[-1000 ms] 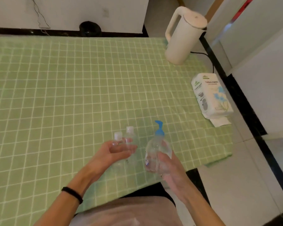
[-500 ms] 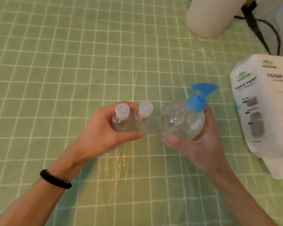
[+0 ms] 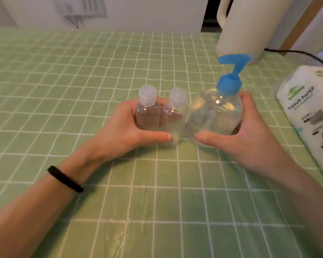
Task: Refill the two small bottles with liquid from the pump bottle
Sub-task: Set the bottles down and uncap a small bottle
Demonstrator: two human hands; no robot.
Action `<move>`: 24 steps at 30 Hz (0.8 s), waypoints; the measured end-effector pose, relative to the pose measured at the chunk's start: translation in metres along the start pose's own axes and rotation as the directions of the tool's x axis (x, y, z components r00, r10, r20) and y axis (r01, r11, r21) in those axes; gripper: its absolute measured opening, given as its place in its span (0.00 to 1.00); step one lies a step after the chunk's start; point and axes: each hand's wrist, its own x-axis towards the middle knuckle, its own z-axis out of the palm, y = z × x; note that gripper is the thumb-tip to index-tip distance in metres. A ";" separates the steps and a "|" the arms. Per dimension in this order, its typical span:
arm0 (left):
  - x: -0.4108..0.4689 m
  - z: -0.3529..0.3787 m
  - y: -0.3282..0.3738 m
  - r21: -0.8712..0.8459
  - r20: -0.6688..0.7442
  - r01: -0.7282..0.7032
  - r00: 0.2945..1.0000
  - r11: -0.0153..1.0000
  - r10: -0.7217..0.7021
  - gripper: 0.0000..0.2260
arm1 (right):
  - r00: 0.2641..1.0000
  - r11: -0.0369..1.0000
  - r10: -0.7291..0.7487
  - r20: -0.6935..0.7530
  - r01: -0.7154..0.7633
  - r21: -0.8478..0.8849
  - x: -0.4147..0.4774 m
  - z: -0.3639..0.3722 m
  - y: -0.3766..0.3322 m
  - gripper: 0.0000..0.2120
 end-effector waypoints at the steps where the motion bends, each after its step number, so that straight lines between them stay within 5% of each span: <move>1: -0.001 0.001 0.000 0.006 -0.009 -0.008 1.000 1.000 0.008 0.24 | 1.000 1.000 -0.010 -0.017 0.010 -0.018 0.000 0.001 0.002 0.42; 7: -0.009 0.004 0.015 0.027 -0.017 0.044 0.999 0.999 -0.044 0.27 | 1.000 1.000 0.000 0.027 -0.001 0.009 -0.004 -0.002 -0.002 0.46; 12: -0.017 0.001 0.025 0.123 -0.049 0.106 0.994 0.987 -0.101 0.35 | 0.999 0.999 0.029 -0.019 -0.029 0.034 -0.026 -0.011 -0.007 0.60; 18: -0.041 0.006 0.032 0.103 -0.136 0.108 0.986 0.989 -0.094 0.32 | 0.964 0.985 -0.011 -0.267 0.057 0.163 -0.054 -0.006 -0.013 0.43; 24: -0.066 0.009 0.027 0.152 -0.243 0.070 0.970 0.986 -0.031 0.23 | 0.951 0.979 -0.040 -0.306 0.098 0.176 -0.055 0.017 -0.019 0.32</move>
